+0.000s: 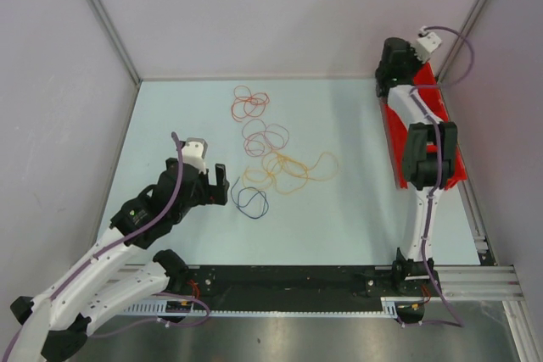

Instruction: Untangle the cables

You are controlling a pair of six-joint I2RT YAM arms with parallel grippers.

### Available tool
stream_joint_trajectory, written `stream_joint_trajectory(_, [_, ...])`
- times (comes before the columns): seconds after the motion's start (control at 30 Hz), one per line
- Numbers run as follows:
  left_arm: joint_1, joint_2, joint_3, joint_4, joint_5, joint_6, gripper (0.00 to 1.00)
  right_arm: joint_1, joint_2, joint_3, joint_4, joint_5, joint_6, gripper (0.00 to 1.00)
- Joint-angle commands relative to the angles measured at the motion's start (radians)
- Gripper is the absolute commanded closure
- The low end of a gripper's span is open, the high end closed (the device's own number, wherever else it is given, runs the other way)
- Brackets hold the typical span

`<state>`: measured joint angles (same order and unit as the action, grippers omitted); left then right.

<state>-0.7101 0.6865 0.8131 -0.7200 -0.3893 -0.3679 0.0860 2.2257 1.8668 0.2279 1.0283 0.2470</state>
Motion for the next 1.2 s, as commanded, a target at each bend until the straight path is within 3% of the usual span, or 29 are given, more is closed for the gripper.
stream_joint_trajectory(0.0, [0.006, -0.001, -0.002, 0.013, 0.0, -0.011, 0.0, -0.135, -0.107, 0.054, -0.433, -0.311, 0.448, 1.0])
stream_joint_trajectory(0.23, [0.008, -0.007, -0.002, 0.008, -0.016, -0.017, 0.0, -0.259, -0.075, 0.057, -0.539, -0.568, 0.629, 1.0])
stream_joint_trajectory(0.33, [0.006, -0.008, 0.0, 0.005, -0.02, -0.019, 0.0, -0.281, -0.051, 0.06, -0.535, -0.654, 0.634, 1.0])
stream_joint_trajectory(0.7, [0.006, -0.018, 0.0, 0.002, -0.023, -0.022, 0.0, -0.276, 0.064, 0.127, -0.547, -0.772, 0.663, 1.0])
stream_joint_trajectory(1.03, [0.006, -0.036, -0.002, 0.007, -0.014, -0.019, 0.0, -0.287, 0.052, 0.143, -0.561, -0.795, 0.664, 1.0])
stream_joint_trajectory(1.1, [0.008, -0.041, -0.002, 0.005, -0.01, -0.019, 0.0, -0.29, 0.048, 0.156, -0.564, -0.816, 0.654, 0.84])
stream_joint_trajectory(1.13, [0.006, -0.047, -0.003, 0.008, -0.008, -0.017, 0.0, -0.293, 0.042, 0.175, -0.567, -0.821, 0.644, 0.69])
stream_joint_trajectory(1.17, [0.006, -0.053, -0.003, 0.008, -0.006, -0.017, 0.0, -0.293, 0.04, 0.187, -0.581, -0.821, 0.641, 0.6])
